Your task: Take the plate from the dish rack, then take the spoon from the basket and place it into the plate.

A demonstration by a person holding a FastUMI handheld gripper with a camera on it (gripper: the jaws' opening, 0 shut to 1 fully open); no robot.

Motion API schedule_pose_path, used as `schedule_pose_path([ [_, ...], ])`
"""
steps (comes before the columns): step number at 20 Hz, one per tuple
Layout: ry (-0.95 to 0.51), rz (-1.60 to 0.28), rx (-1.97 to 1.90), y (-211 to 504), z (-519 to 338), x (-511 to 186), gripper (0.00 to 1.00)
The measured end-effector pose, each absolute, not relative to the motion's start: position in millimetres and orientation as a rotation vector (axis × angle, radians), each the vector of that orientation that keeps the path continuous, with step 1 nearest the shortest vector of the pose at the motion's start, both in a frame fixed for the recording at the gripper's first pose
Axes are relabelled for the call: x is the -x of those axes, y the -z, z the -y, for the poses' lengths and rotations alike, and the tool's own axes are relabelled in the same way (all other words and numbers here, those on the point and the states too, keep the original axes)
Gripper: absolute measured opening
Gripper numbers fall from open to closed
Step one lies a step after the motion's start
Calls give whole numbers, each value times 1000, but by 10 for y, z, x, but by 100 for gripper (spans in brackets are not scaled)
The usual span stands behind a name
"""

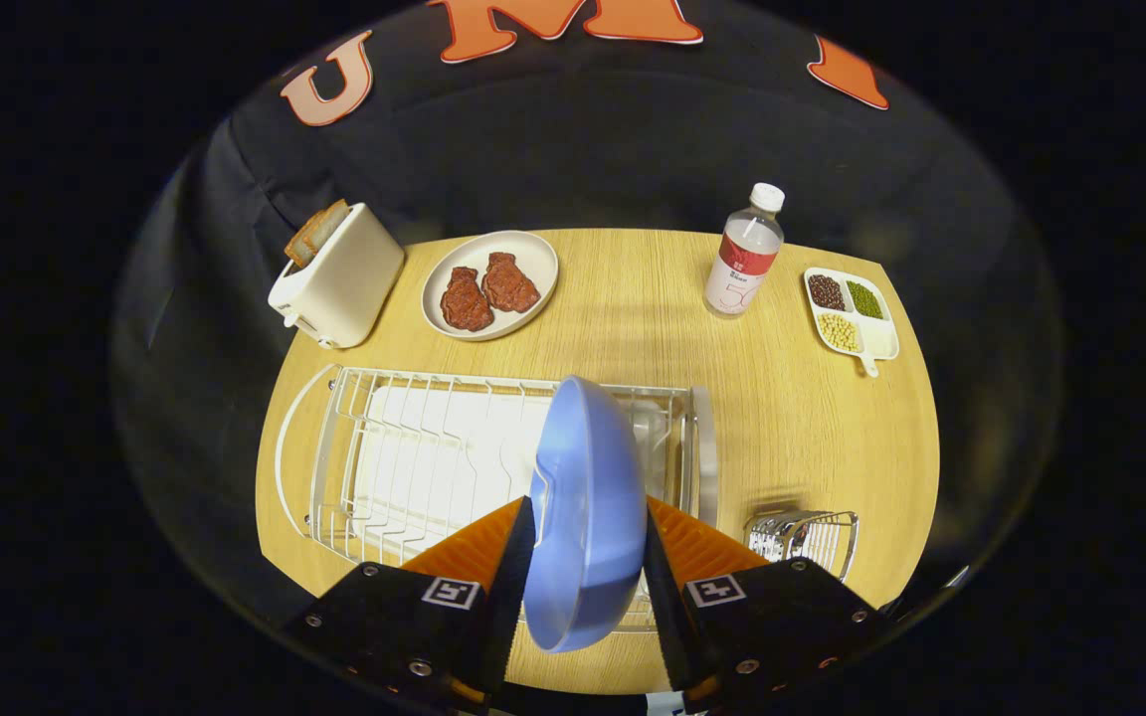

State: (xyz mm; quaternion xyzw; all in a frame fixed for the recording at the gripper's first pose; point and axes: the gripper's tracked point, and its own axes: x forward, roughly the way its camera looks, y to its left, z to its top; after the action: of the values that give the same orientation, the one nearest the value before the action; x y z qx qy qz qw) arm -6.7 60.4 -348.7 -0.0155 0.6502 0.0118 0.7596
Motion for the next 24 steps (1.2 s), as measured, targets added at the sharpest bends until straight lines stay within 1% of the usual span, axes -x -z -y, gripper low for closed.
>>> schedule_pose_path([
  [1,-18,-1424,43,3523,-619,106,58],
  [2,-5,-1433,53,3543,-618,141,49],
  [4,32,-1432,78,3529,-565,131,37],
  [8,113,-1384,98,3362,-452,55,29],
  [11,160,-1341,152,3211,-305,39,27],
  [12,169,-1328,166,3139,-265,39,25],
  [14,135,-1318,112,2980,-370,90,21],
  [16,144,-1289,110,2811,-258,155,21],
  [20,125,-1270,45,2484,-153,474,21],
  [24,69,-1282,-102,2377,-178,924,21],
])
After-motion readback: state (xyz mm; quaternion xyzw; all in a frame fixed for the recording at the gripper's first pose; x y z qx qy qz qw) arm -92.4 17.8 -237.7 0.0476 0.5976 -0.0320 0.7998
